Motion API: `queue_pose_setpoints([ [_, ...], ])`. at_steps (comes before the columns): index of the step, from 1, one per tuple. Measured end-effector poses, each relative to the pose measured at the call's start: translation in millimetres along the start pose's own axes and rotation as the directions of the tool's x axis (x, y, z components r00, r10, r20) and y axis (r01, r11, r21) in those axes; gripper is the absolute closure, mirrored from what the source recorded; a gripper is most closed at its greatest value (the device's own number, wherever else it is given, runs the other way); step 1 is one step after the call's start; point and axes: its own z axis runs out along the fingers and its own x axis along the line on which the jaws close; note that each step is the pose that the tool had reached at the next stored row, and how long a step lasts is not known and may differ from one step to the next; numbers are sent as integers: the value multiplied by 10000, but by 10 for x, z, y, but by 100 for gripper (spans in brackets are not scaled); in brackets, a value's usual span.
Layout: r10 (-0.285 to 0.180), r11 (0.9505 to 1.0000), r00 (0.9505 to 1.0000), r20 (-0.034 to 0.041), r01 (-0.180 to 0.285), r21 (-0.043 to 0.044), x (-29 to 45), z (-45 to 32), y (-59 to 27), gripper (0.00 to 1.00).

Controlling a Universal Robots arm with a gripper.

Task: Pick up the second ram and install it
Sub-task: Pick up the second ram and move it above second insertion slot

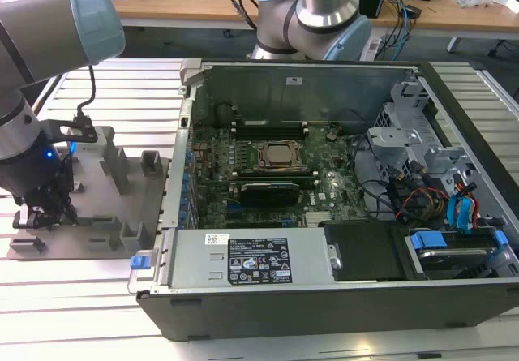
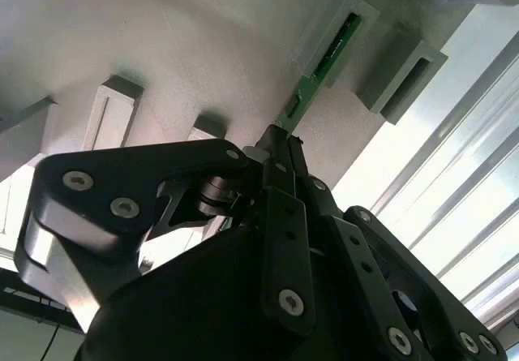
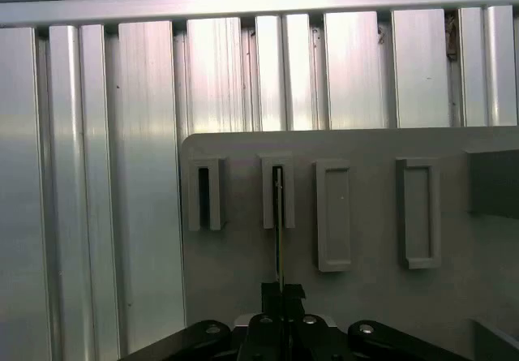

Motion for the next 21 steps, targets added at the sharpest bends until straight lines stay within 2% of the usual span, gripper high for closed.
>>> queue_pose_setpoints([
  [1,0,10000,10000,-8,0,-2,0,-49,0,88],
  [2,0,10000,10000,-7,0,-1,0,-143,1,88],
  [4,1,10000,10000,-9,-1,-3,1,-244,2,88],
  [6,1,10000,10000,-8,-1,-2,1,-420,2,88],
  [7,0,10000,10000,-10,0,-3,2,-484,2,88],
  [13,1,10000,10000,-12,-1,-2,2,-660,3,88],
  [16,1,10000,10000,-11,-1,-2,3,-817,3,88],
  [21,1,10000,10000,-12,-1,-3,3,-971,4,88],
])
